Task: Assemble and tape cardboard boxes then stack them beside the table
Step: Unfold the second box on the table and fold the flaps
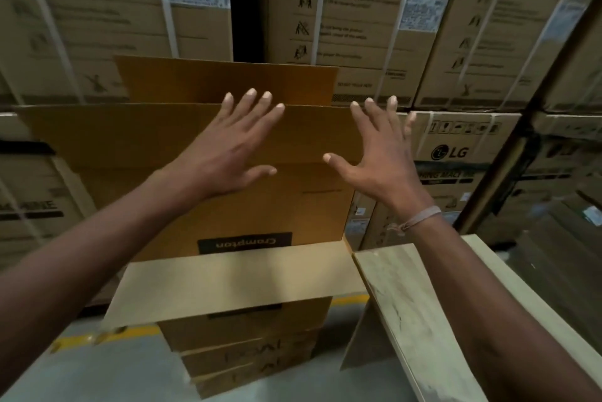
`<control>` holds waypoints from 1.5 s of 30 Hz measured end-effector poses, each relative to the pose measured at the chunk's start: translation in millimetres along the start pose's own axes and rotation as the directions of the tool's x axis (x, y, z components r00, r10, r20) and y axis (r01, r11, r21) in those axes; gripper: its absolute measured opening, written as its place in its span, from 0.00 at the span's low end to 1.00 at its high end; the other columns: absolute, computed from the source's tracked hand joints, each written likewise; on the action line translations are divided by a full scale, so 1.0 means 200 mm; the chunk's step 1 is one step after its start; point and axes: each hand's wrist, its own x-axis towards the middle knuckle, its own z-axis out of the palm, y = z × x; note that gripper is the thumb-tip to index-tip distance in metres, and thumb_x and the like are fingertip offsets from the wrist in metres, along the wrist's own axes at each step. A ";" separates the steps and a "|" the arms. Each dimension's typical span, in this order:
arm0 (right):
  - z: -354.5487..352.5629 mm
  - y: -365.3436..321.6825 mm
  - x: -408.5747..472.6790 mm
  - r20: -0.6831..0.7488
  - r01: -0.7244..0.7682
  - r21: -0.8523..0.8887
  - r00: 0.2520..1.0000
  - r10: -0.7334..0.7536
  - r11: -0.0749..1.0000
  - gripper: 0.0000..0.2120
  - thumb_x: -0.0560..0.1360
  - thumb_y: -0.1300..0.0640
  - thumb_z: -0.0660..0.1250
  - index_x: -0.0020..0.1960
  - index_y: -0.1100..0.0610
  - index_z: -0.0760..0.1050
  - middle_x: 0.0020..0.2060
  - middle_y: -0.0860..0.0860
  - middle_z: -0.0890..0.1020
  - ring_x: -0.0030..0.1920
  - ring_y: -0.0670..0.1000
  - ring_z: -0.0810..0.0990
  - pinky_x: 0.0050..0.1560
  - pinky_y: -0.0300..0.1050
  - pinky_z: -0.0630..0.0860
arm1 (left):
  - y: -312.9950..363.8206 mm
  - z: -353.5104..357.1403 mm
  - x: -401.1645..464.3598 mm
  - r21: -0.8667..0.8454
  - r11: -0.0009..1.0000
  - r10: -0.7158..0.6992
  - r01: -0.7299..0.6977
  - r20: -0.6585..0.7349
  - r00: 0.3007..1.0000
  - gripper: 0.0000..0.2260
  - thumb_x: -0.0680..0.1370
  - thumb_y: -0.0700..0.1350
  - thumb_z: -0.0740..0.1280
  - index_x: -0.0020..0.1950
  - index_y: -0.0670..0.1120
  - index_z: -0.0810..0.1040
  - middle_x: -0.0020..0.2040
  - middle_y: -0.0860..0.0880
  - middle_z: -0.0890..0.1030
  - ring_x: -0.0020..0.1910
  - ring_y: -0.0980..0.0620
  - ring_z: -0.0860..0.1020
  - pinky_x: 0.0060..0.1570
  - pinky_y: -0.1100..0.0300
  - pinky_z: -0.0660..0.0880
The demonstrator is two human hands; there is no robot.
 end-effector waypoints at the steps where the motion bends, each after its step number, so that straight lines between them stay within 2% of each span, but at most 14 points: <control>1: 0.00 0.00 0.03 -0.003 -0.008 0.004 1.000 0.008 1.000 0.43 0.77 0.31 0.65 0.84 0.47 0.55 0.83 0.51 0.56 0.84 0.57 0.44 0.81 0.65 0.37 | -0.03 0.00 0.04 0.028 1.000 -0.004 0.005 -0.034 0.999 0.42 0.79 0.56 0.70 0.85 0.46 0.51 0.84 0.41 0.54 0.84 0.41 0.51 0.82 0.41 0.52; 4: -0.11 0.01 0.16 -0.043 -0.062 0.252 0.996 0.075 0.966 0.28 0.79 0.32 0.63 0.68 0.51 0.77 0.63 0.54 0.80 0.64 0.57 0.75 0.65 0.58 0.74 | -0.02 -0.03 0.10 0.094 0.995 -0.005 0.021 -0.176 0.984 0.33 0.78 0.50 0.74 0.79 0.41 0.66 0.69 0.38 0.76 0.65 0.39 0.77 0.62 0.45 0.74; 7: -0.29 0.03 0.39 0.247 -0.228 0.438 0.960 0.127 0.870 0.22 0.81 0.36 0.63 0.52 0.54 0.83 0.45 0.50 0.87 0.48 0.53 0.85 0.45 0.45 0.79 | 0.07 0.00 0.09 0.097 0.994 0.051 -0.044 -0.079 0.996 0.21 0.81 0.46 0.68 0.74 0.45 0.71 0.63 0.44 0.79 0.57 0.47 0.79 0.57 0.51 0.78; 9: -0.29 0.02 0.60 0.514 -0.231 0.297 0.856 0.049 0.926 0.21 0.79 0.36 0.66 0.59 0.52 0.82 0.52 0.50 0.86 0.54 0.52 0.84 0.47 0.44 0.78 | 0.14 0.05 0.07 0.119 0.990 0.077 -0.079 0.027 0.997 0.16 0.84 0.47 0.63 0.72 0.48 0.71 0.62 0.48 0.76 0.57 0.52 0.75 0.58 0.56 0.77; 11: -0.19 -0.04 0.77 0.709 -0.226 0.114 0.700 0.080 0.967 0.35 0.74 0.32 0.70 0.74 0.49 0.73 0.70 0.53 0.78 0.68 0.58 0.77 0.56 0.55 0.79 | 0.18 0.09 0.07 0.089 0.995 0.038 -0.047 0.103 0.994 0.16 0.85 0.48 0.62 0.73 0.50 0.70 0.63 0.48 0.75 0.57 0.52 0.74 0.58 0.57 0.76; 13: -0.01 -0.10 0.90 0.796 -0.292 -0.001 0.578 0.178 0.956 0.52 0.67 0.28 0.74 0.83 0.47 0.59 0.82 0.57 0.61 0.78 0.66 0.63 0.69 0.69 0.71 | 0.21 0.13 0.07 0.027 1.000 -0.011 0.006 0.188 0.982 0.18 0.85 0.49 0.61 0.75 0.51 0.68 0.66 0.48 0.75 0.60 0.50 0.74 0.62 0.54 0.75; 15: 0.18 -0.14 0.93 0.801 -0.330 -0.078 0.541 0.256 0.941 0.56 0.66 0.27 0.74 0.84 0.49 0.54 0.83 0.57 0.55 0.81 0.66 0.57 0.72 0.68 0.65 | 0.22 0.18 0.08 0.006 0.999 -0.037 0.037 0.276 0.960 0.23 0.85 0.49 0.62 0.80 0.51 0.62 0.73 0.46 0.71 0.69 0.46 0.72 0.68 0.50 0.73; 21: 0.50 -0.11 0.90 0.767 -0.414 -0.098 0.548 0.334 0.905 0.52 0.68 0.32 0.77 0.81 0.55 0.60 0.77 0.59 0.66 0.74 0.62 0.68 0.61 0.55 0.70 | 0.16 0.25 0.09 0.001 0.997 -0.058 0.073 0.618 0.784 0.41 0.82 0.64 0.60 0.82 0.60 0.33 0.85 0.49 0.37 0.83 0.37 0.39 0.80 0.33 0.44; 24: 0.61 -0.09 0.88 0.642 -0.427 -0.181 0.631 0.435 0.886 0.68 0.47 0.24 0.79 0.80 0.51 0.61 0.78 0.60 0.62 0.75 0.66 0.63 0.69 0.64 0.69 | 0.08 0.19 0.08 -0.147 0.988 0.066 0.051 0.691 0.720 0.45 0.71 0.82 0.43 0.81 0.64 0.32 0.83 0.53 0.31 0.82 0.43 0.33 0.78 0.31 0.36; 27: 0.68 -0.07 0.85 0.531 -0.462 -0.217 0.683 0.501 0.860 0.66 0.52 0.27 0.81 0.81 0.47 0.56 0.79 0.60 0.53 0.77 0.68 0.55 0.72 0.68 0.62 | -0.05 0.10 0.11 -0.345 0.920 0.131 0.184 0.716 0.686 0.53 0.55 0.87 0.30 0.80 0.71 0.38 0.83 0.58 0.35 0.82 0.52 0.34 0.78 0.33 0.35; 31: 0.70 -0.10 0.79 0.452 -0.425 -0.274 0.735 0.506 0.862 0.63 0.55 0.27 0.80 0.81 0.46 0.56 0.78 0.61 0.54 0.77 0.69 0.55 0.73 0.67 0.59 | -0.21 0.10 0.16 -0.265 0.922 0.047 0.283 0.801 0.597 0.42 0.66 0.80 0.37 0.80 0.70 0.42 0.84 0.55 0.38 0.83 0.48 0.37 0.78 0.32 0.38; 35: 0.71 -0.10 0.77 0.426 -0.413 -0.284 0.754 0.499 0.866 0.60 0.58 0.28 0.80 0.80 0.47 0.57 0.77 0.61 0.56 0.76 0.68 0.57 0.74 0.65 0.59 | -0.37 0.20 0.27 -0.046 0.965 -0.109 0.257 0.825 0.555 0.47 0.66 0.79 0.39 0.84 0.62 0.40 0.84 0.50 0.37 0.83 0.43 0.37 0.76 0.30 0.36; 40: 0.70 -0.09 0.76 0.409 -0.412 -0.276 0.767 0.494 0.868 0.60 0.58 0.28 0.80 0.80 0.46 0.56 0.77 0.62 0.56 0.76 0.67 0.58 0.73 0.63 0.60 | -0.78 0.43 0.38 0.267 0.892 -0.449 0.365 0.627 0.636 0.47 0.72 0.80 0.49 0.85 0.60 0.41 0.84 0.47 0.35 0.82 0.40 0.34 0.73 0.23 0.38; 45: 0.78 -0.07 0.79 0.431 -0.459 -0.245 0.737 0.520 0.854 0.66 0.48 0.27 0.80 0.78 0.43 0.54 0.75 0.60 0.62 0.74 0.67 0.62 0.70 0.66 0.62 | -1.00 0.62 0.21 0.329 0.765 -0.640 0.554 0.488 0.594 0.48 0.74 0.77 0.61 0.83 0.62 0.38 0.84 0.43 0.35 0.82 0.34 0.36 0.72 0.22 0.41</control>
